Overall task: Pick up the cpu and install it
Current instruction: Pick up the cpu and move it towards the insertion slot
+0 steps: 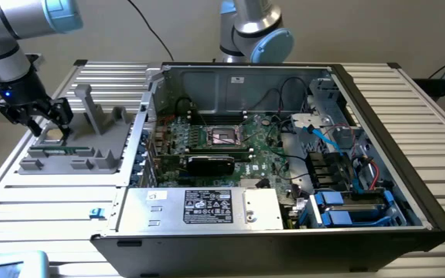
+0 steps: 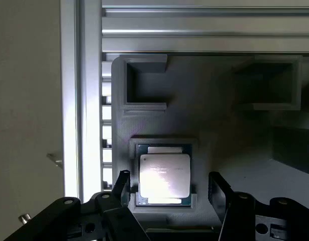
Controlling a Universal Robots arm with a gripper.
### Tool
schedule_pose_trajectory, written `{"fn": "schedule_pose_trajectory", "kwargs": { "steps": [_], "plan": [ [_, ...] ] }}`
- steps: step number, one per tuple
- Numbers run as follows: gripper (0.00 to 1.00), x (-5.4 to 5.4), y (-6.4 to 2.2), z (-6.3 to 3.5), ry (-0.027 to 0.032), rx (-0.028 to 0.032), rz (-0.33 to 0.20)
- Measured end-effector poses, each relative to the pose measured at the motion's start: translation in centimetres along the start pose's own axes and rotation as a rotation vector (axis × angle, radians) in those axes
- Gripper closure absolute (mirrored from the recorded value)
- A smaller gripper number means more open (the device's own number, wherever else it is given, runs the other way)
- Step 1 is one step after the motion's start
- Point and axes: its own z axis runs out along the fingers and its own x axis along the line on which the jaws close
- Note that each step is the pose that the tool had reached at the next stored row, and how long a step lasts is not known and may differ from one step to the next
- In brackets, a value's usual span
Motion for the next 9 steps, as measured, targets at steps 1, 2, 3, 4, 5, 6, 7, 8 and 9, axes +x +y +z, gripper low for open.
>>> {"fn": "schedule_pose_trajectory", "kwargs": {
  "steps": [1,2,3,4,5,6,7,8,9],
  "plan": [
    [0.26,0.01,0.01,0.03,-0.0001,0.0011,0.0],
    [0.26,0.02,0.03,0.05,-0.0003,0.0022,0.0],
    [0.26,0.04,0.04,0.07,-0.0011,0.0036,0.0],
    [0.26,0.05,0.05,0.1,-0.0025,0.0057,0.0],
    [0.26,0.06,0.07,0.12,-0.0042,0.0077,0.0],
    [0.26,0.07,0.1,0.16,-0.007,0.01,0.0],
    [0.26,0.09,0.15,0.2,-0.0107,0.0121,0.0],
    [0.26,0.12,0.19,0.25,-0.0139,0.0127,0.0],
    [0.26,0.12,0.19,0.28,-0.0141,0.0126,0.0]
  ]
}}
